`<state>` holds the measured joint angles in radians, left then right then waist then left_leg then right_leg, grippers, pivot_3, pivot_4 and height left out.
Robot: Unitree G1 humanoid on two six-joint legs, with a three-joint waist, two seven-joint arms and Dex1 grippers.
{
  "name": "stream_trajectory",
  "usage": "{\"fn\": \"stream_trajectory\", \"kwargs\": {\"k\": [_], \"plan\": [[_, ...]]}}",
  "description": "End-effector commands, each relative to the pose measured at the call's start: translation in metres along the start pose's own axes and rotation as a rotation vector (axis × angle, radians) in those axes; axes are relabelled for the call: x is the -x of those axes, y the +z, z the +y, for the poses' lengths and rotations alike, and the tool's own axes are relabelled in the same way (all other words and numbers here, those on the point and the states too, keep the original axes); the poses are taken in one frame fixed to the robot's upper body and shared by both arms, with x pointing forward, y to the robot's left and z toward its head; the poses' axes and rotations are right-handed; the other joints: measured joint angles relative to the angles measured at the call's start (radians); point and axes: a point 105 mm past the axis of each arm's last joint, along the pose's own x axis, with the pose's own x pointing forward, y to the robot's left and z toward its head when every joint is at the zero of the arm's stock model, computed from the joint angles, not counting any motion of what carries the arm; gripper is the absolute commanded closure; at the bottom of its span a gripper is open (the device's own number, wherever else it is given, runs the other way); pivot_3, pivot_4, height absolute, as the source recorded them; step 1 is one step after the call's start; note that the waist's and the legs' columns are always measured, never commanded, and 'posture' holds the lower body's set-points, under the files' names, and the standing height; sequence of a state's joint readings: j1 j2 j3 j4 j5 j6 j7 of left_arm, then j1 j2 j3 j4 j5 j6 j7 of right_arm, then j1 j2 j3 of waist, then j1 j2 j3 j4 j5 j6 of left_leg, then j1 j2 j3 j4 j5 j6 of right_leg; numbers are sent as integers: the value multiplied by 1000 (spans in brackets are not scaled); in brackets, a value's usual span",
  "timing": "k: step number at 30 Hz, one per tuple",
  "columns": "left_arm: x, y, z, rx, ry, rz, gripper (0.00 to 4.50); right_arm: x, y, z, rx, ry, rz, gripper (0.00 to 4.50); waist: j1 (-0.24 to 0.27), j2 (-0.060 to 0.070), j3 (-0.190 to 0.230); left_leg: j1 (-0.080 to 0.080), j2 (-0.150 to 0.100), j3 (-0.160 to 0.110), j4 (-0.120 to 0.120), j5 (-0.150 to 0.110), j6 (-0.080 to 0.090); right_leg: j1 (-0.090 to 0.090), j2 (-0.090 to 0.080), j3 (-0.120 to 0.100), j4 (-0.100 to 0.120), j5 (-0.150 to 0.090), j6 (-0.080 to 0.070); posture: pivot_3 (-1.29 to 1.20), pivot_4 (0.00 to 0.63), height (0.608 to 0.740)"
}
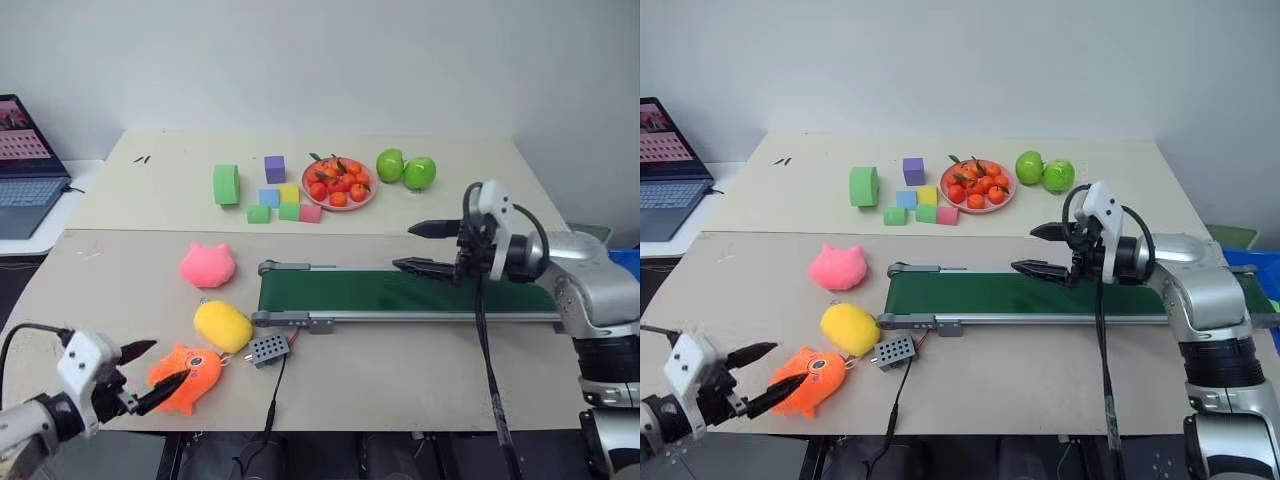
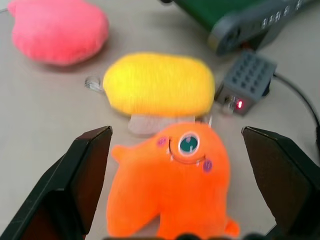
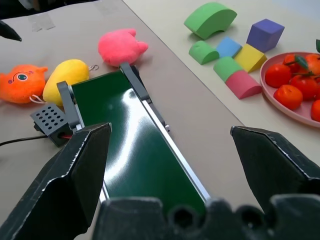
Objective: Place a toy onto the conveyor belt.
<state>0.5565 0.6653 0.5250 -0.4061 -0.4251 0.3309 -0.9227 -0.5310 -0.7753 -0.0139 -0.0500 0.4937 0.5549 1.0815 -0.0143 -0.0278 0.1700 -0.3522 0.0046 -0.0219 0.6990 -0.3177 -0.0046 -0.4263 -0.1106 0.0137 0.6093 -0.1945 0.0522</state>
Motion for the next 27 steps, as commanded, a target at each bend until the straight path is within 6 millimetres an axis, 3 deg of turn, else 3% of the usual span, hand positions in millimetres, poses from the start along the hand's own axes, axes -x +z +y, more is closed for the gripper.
{"fn": "stream_trajectory", "kwargs": {"k": [1,10,13,15,22,27], "plan": [[-5,-11,2,-46,11,7,91,8,17,0,57,-30,-43,0,1,0,0,0,0,0,0,0,0,0,0,0,0,0,0,0,150,738],[-26,-52,-6,-49,-46,87,91,15,20,0,75,-74,-37,0,1,0,0,0,0,0,0,0,0,1,0,-1,0,0,0,0,150,738],[-29,-64,-8,-43,-76,124,768,19,22,-1,85,-92,-33,0,1,3,-2,1,0,0,0,0,0,1,0,-1,1,0,0,0,150,738],[-29,-66,-5,-54,-69,131,1477,21,22,-1,89,-101,-27,0,1,6,-3,2,0,0,0,0,0,2,0,-1,1,0,0,0,150,738],[-31,-48,5,-115,-19,108,3698,19,22,-2,97,-107,-29,0,2,9,-5,4,0,0,0,0,0,3,0,0,1,0,0,0,150,738],[-14,-27,21,-137,124,47,3698,14,20,-3,94,-104,-37,0,1,8,-5,4,1,0,-1,0,0,3,0,-1,1,0,0,0,150,738]]}}
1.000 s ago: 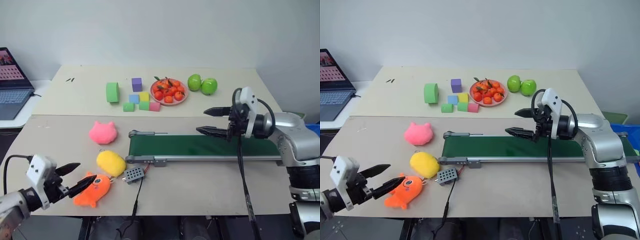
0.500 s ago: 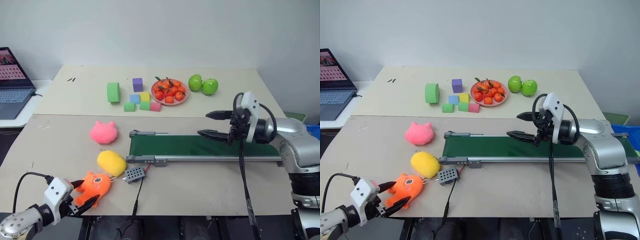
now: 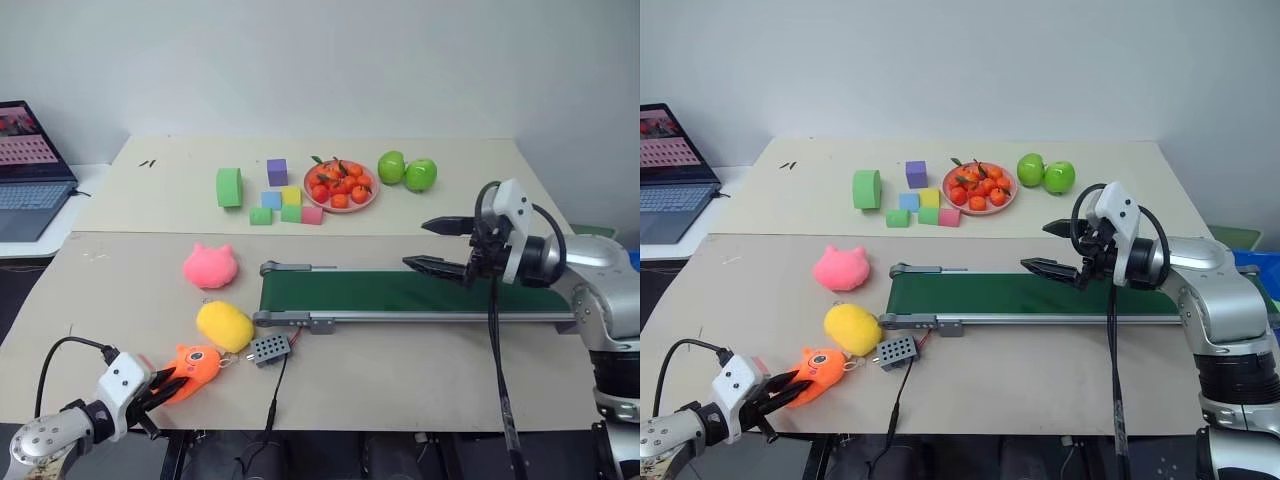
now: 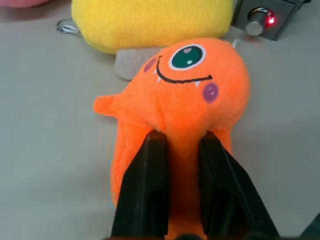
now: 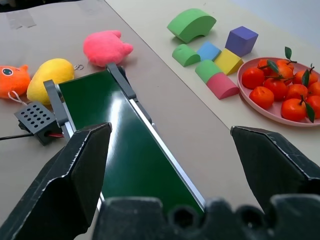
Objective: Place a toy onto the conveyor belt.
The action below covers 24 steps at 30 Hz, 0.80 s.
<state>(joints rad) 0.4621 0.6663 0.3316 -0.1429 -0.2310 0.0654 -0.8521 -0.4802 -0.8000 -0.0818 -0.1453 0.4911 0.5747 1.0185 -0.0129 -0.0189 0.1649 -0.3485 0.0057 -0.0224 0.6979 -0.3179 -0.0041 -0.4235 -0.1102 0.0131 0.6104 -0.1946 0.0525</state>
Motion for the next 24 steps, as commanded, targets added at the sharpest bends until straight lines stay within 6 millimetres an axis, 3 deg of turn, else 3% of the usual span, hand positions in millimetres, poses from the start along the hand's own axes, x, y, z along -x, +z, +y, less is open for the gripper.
{"fn": "stream_trajectory", "kwargs": {"k": [1,7,11,13,16,19,22,24], "plan": [[22,14,18,-23,134,-35,3698,-1,10,-3,41,-13,-38,0,-2,-1,1,0,0,0,0,0,0,0,0,0,0,0,0,0,150,738],[42,30,27,-128,235,-73,3698,-5,7,-3,36,-11,-46,0,-3,-2,1,-2,1,0,0,0,0,-1,1,0,-1,0,0,0,150,738],[31,57,42,-166,285,-155,3698,-7,7,-4,37,-10,-52,0,5,-2,1,-2,1,0,0,0,0,-1,1,-1,-1,0,0,0,150,738],[19,81,48,-182,291,-221,3698,-7,7,-4,40,-11,-52,0,10,-2,1,-2,1,0,1,0,0,0,1,-1,0,0,0,0,150,738],[1,114,34,-286,178,-282,3698,-6,7,-4,45,-10,-48,0,10,-2,1,-2,1,-1,1,0,0,0,1,-2,0,0,0,0,150,738],[-21,160,17,-284,66,-393,3698,-5,7,-1,46,-6,-43,0,4,-2,1,-3,1,-1,1,0,0,-1,1,-1,-1,0,0,0,150,738],[-31,188,12,-294,26,-443,3698,-3,8,0,47,-10,-41,0,0,-3,1,-5,1,-1,1,0,0,-1,1,-2,0,0,0,0,150,738],[-39,195,3,-286,-33,-450,3698,-3,8,0,50,-21,-42,0,-5,-3,1,-4,0,-1,1,0,0,-1,1,-1,0,0,0,0,150,738]]}}
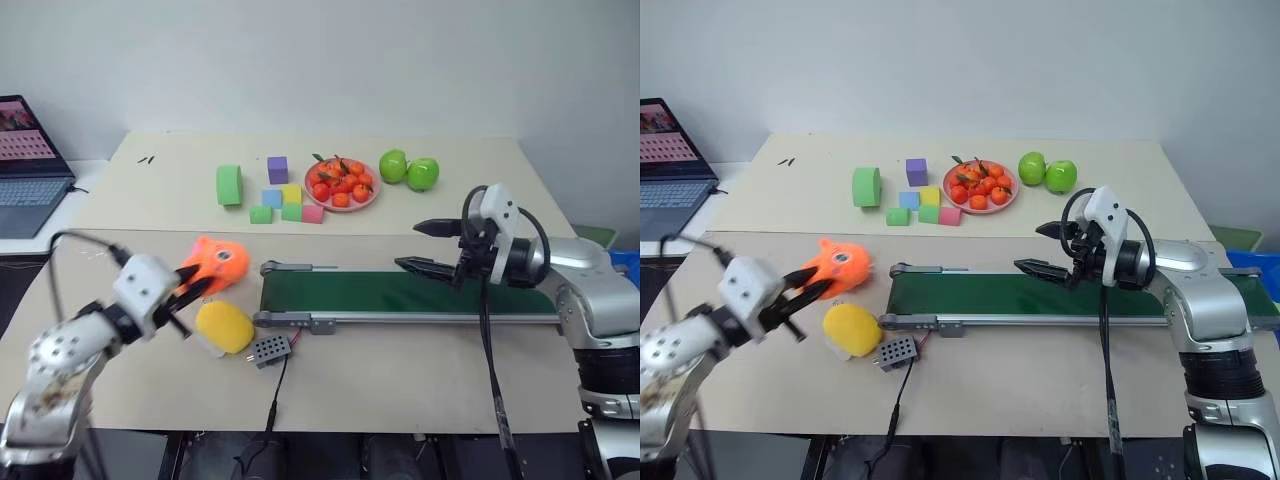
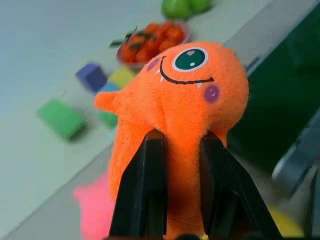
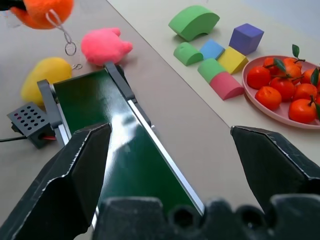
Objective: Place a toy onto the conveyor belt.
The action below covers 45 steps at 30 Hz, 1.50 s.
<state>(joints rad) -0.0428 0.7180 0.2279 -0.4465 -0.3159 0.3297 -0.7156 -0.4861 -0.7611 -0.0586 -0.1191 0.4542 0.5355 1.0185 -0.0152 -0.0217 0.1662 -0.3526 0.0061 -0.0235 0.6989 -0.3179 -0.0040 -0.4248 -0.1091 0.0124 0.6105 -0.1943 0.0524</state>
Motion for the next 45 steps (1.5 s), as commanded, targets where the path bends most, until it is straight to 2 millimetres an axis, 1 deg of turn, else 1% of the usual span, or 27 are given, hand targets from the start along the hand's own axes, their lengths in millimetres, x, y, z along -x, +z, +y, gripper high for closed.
{"fn": "stream_trajectory", "kwargs": {"k": [1,4,8,17,24,31,33,34,36,37,40,42,43,45], "plan": [[-14,14,-14,16,-97,-25,3698,6,12,0,44,-29,-32,0,-7,0,0,0,0,0,0,0,0,0,0,0,0,0,0,0,150,738],[-22,14,-28,52,-199,-23,3698,7,12,3,43,-40,-34,0,-10,0,0,0,0,0,-2,0,0,0,1,1,0,0,0,0,150,738],[-30,12,-35,92,-280,-17,3698,9,12,6,39,-58,-35,0,0,0,0,0,0,0,-1,0,0,0,1,0,-1,0,0,0,150,738],[-54,-1,-24,43,-304,-18,3698,19,15,16,33,-90,-35,0,4,-1,1,0,0,0,0,0,0,0,1,0,-1,0,0,0,150,738],[-70,-4,-33,27,-379,-30,3698,29,23,22,46,-117,-35,0,3,-1,1,0,0,0,0,0,0,0,1,0,-1,0,0,0,150,738],[-75,-5,-37,1,-434,-33,3698,33,25,24,46,-138,-30,0,2,-1,1,0,0,0,1,0,0,0,1,0,-1,0,0,0,150,738],[-76,-5,-36,-11,-432,-34,3136,34,25,24,46,-142,-29,0,3,-1,1,0,0,0,1,0,0,0,1,0,-1,0,0,0,150,738],[-77,-3,-37,-23,-443,-41,3011,34,26,24,47,-145,-29,0,3,-1,1,0,0,0,1,0,0,0,1,0,-1,0,0,0,150,738],[-79,3,-35,-31,-444,-56,2173,33,26,24,50,-148,-31,0,3,-1,1,0,0,0,1,0,0,0,1,0,-1,0,0,0,150,738],[-79,5,-35,-33,-442,-62,1876,33,27,24,51,-149,-31,0,3,-1,1,0,0,0,1,0,0,0,1,0,-1,0,0,0,150,738],[-78,7,-34,-29,-443,-67,746,33,27,23,51,-150,-32,0,3,-1,1,0,0,0,1,0,0,0,1,0,-1,0,0,0,150,738],[-76,10,-33,-24,-442,-72,148,32,26,23,51,-149,-32,0,2,-1,1,0,0,0,1,0,0,0,1,0,-1,0,0,0,150,738],[-76,11,-32,-23,-442,-73,17,32,26,23,51,-148,-32,0,2,-1,1,0,0,0,1,0,0,0,1,0,-1,0,0,0,150,738],[-76,17,-29,-3,-431,-85,17,32,26,23,51,-147,-32,0,3,-1,1,0,0,0,1,0,0,0,1,0,-1,0,0,0,150,738]]}}
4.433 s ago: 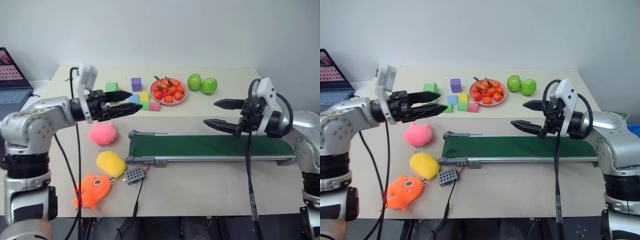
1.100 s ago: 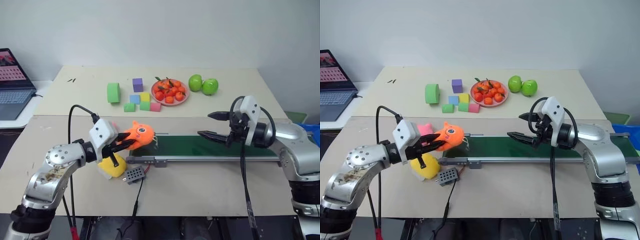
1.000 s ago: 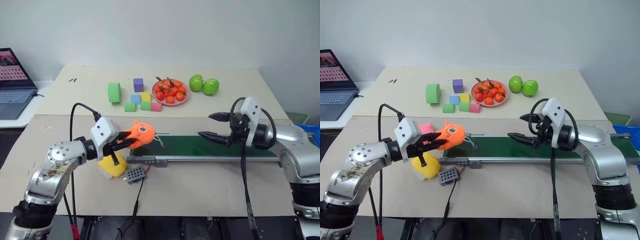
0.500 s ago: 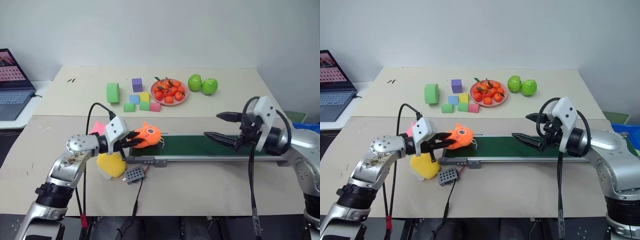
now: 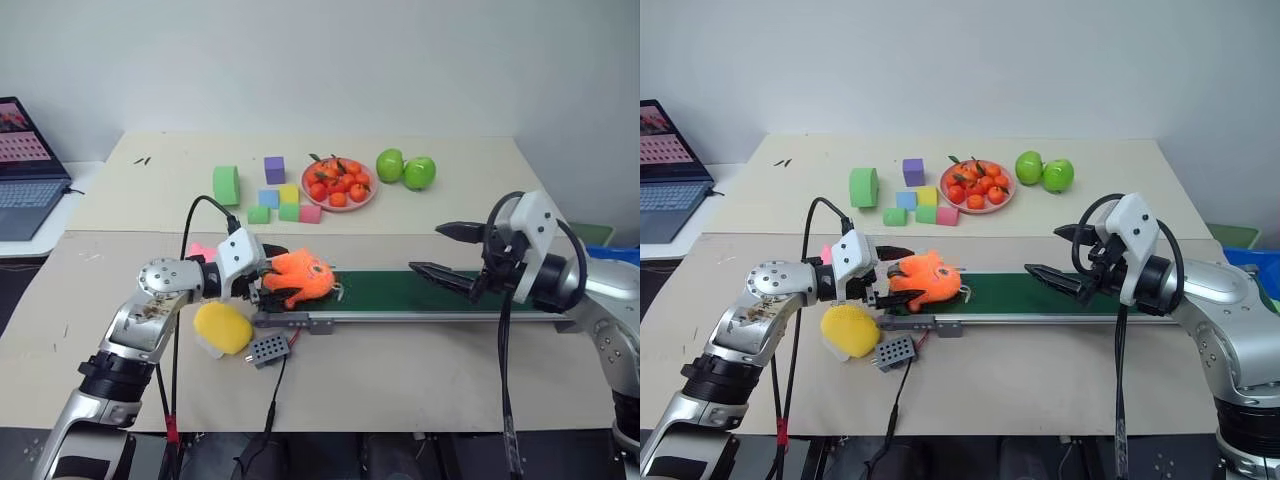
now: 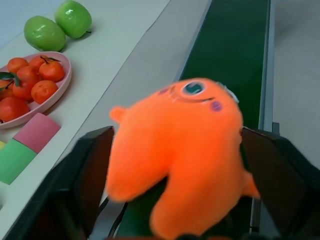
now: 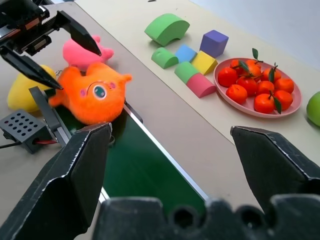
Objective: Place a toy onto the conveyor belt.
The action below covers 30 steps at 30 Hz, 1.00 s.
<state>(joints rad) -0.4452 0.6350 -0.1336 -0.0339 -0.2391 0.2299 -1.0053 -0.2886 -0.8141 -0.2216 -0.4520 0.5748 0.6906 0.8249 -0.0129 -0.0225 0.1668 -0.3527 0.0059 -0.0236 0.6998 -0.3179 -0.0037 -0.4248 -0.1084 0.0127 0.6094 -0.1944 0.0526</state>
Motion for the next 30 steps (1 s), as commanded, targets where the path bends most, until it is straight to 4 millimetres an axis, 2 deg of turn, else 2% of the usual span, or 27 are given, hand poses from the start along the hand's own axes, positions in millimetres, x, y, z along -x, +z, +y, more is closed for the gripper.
{"fn": "stream_trajectory", "kwargs": {"k": [1,7,10,14,20,26,30], "plan": [[6,25,10,-12,36,-66,17,4,12,-1,37,-7,-31,0,1,0,0,0,0,0,0,0,0,0,0,0,0,0,0,0,150,738],[12,40,23,51,87,-119,17,5,13,-2,38,-4,-31,0,1,0,0,0,0,0,1,0,0,0,0,0,0,0,0,0,150,738],[22,54,33,81,97,-154,17,10,14,-4,43,-2,-20,0,0,0,0,0,0,0,1,0,0,0,0,0,1,0,0,0,150,738],[38,69,45,207,88,-195,17,18,16,-7,49,20,10,0,0,0,0,0,0,0,1,0,0,0,0,0,1,0,0,0,150,738],[47,71,43,258,69,-169,17,17,29,-10,62,72,-3,0,-3,-1,1,0,0,0,1,0,0,0,0,0,1,0,0,0,150,738],[45,75,36,205,70,-163,17,10,50,-8,70,149,-63,0,-2,-1,1,0,0,0,1,0,0,0,0,0,0,0,0,0,150,738],[39,78,35,206,90,-190,17,5,53,-8,68,175,-73,0,0,-1,1,0,0,0,1,0,0,0,0,0,0,0,0,0,150,738]]}}
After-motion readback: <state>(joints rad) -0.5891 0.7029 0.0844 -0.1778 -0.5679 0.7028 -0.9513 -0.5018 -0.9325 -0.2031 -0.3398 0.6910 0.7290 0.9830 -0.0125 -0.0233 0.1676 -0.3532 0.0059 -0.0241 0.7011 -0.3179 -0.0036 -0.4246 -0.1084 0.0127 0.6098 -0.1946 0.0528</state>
